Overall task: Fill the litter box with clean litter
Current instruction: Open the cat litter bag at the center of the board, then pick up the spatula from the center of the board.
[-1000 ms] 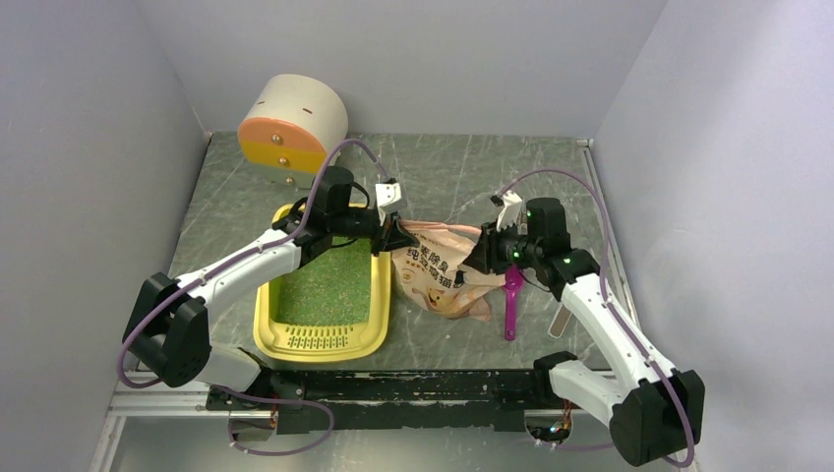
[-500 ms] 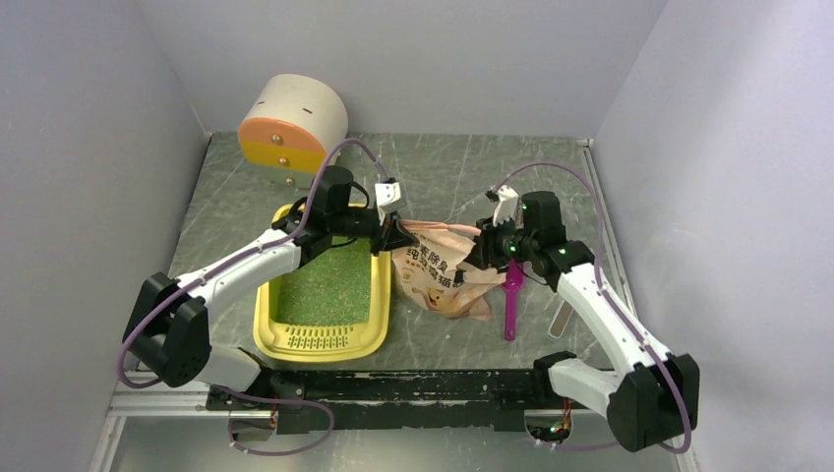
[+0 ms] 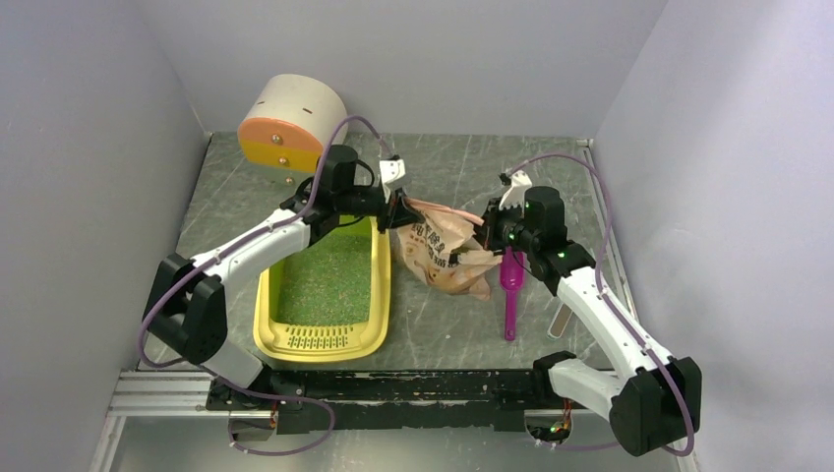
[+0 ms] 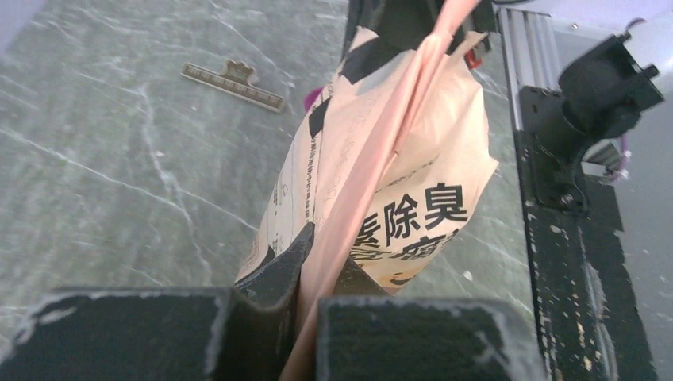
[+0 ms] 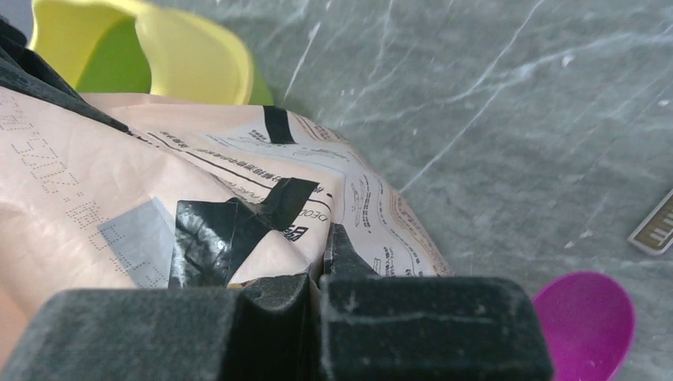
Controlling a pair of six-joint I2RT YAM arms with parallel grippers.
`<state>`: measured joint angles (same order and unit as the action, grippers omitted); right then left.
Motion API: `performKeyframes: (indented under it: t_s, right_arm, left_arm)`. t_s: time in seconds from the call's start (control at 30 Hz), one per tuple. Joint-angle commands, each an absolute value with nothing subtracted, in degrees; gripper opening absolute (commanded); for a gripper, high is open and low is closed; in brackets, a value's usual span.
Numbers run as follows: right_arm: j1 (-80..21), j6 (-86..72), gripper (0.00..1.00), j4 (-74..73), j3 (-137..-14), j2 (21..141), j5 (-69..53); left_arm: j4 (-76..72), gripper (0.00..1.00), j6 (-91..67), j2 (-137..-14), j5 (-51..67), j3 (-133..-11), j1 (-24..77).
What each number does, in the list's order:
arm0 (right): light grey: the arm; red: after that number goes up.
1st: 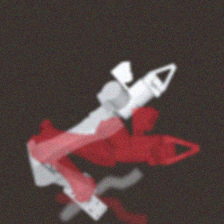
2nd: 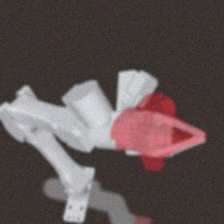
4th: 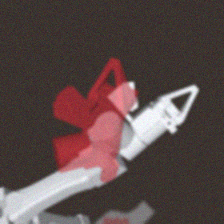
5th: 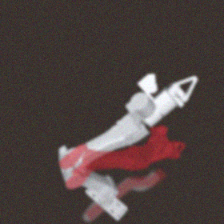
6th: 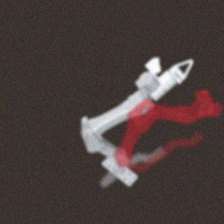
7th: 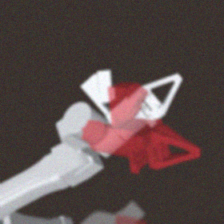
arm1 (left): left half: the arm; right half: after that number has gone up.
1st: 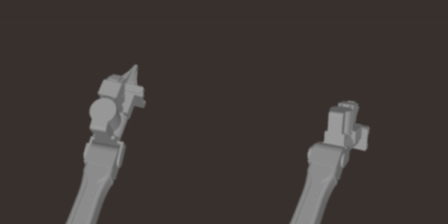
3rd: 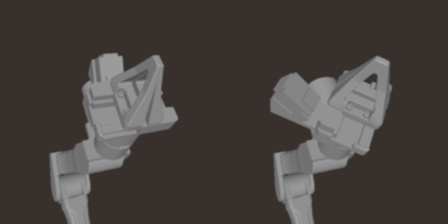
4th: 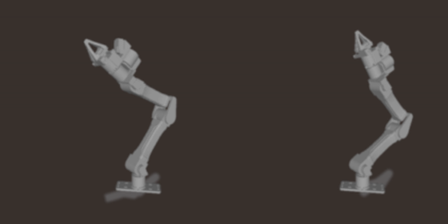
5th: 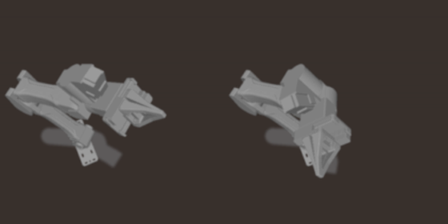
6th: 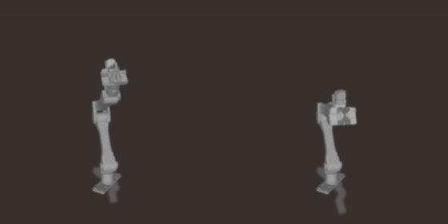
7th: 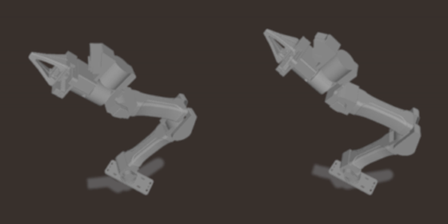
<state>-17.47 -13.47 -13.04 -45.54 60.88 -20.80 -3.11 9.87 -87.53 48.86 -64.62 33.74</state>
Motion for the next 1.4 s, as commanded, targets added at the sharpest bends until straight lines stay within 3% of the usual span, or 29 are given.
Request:
performKeyframes:
  t_s: [0.0, 0.13, 0.3, 0.4, 0.47, 0.63, 0.9, 1.07, 1.2, 1.37]
  right_arm:
    - [-18.4, -19.4, 0.0, 1.9, -49.2, 58.9, -14.3]
    - [-18.5, -21.6, 0.0, 0.0, -49.5, 61.1, -16.5]
    - [-18.5, -18.3, 0.0, -4.9, -50.3, 63.7, -22.4]
    - [-18.5, -17.6, 0.05, -8.5, -51.3, 66.6, -24.2]
    - [-18.5, -17.5, 0.14, -10.5, -51.9, 67.8, -23.7]
    - [-18.3, -17.4, 0.63, -17.8, -55.9, 64.4, -11.8]
    - [-16.3, -26.2, 0.93, -34.6, -59.2, 55.2, 14.9]
    - [-11.2, -39.7, 0.98, -45.2, -52.6, 51.2, 24.2]
    - [-5.0, -44.0, 0.97, -44.4, -44.7, 49.4, 13.7]
    - [-4.4, -44.3, 0.92, -38.3, -36.2, 52.6, 4.6]
  left_arm:
    - [-8.4, 0.05, 11.1, -89.1, 51.9, -73.3, 31.1]
    - [-4.4, 0.05, 12.8, -90.2, 52.5, -74.3, 30.3]
    - [-9.2, 0.05, 9.8, -85.0, 51.4, -65.2, 30.3]
    - [-6.9, 0.05, 11.6, -84.7, 49.4, -63.4, 30.3]
    - [-1.5, 0.05, 14.0, -85.6, 49.2, -64.7, 30.3]
    - [-4.3, 0.05, 13.4, -83.7, 48.5, -61.7, 30.2]
    - [-3.8, 0.05, 12.1, -84.7, 49.3, -62.6, 30.2]
    - [-4.8, 0.08, 11.0, -84.6, 49.7, -62.7, 30.2]
    - [-2.3, 0.09, 11.3, -85.8, 49.6, -64.5, 30.2]
    - [-1.9, 0.12, 11.4, -85.9, 49.3, -64.4, 30.2]
